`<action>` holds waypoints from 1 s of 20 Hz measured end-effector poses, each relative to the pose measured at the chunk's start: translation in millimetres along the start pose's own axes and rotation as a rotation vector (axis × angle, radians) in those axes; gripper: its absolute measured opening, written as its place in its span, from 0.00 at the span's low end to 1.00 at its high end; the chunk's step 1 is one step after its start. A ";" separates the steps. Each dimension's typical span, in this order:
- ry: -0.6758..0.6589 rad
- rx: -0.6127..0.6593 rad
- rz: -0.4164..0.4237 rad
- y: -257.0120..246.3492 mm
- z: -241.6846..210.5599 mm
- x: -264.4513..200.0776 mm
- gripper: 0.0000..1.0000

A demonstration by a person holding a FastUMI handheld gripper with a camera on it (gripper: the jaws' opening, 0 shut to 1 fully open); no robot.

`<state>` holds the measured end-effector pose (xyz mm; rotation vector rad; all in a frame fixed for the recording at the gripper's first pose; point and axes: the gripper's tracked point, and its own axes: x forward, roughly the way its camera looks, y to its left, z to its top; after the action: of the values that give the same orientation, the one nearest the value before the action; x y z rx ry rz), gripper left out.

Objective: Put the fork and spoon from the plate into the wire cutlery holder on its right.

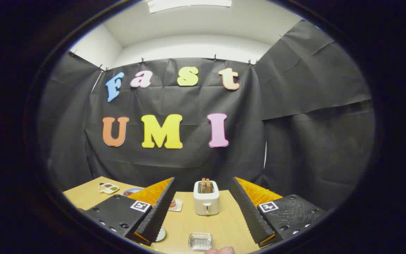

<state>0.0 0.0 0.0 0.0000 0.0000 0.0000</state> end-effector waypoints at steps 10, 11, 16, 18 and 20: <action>0.020 -0.005 0.023 9.2 -2.2 -0.7 0.95; 0.022 -0.008 0.029 11.8 -2.6 -0.5 0.95; 0.016 -0.027 0.049 23.4 2.7 0.7 0.95; 0.020 -0.031 0.055 27.5 2.9 0.7 0.95; 0.025 -0.032 0.061 32.7 3.3 1.1 0.95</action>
<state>1.1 32.7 3.3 -0.0318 0.0248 0.0609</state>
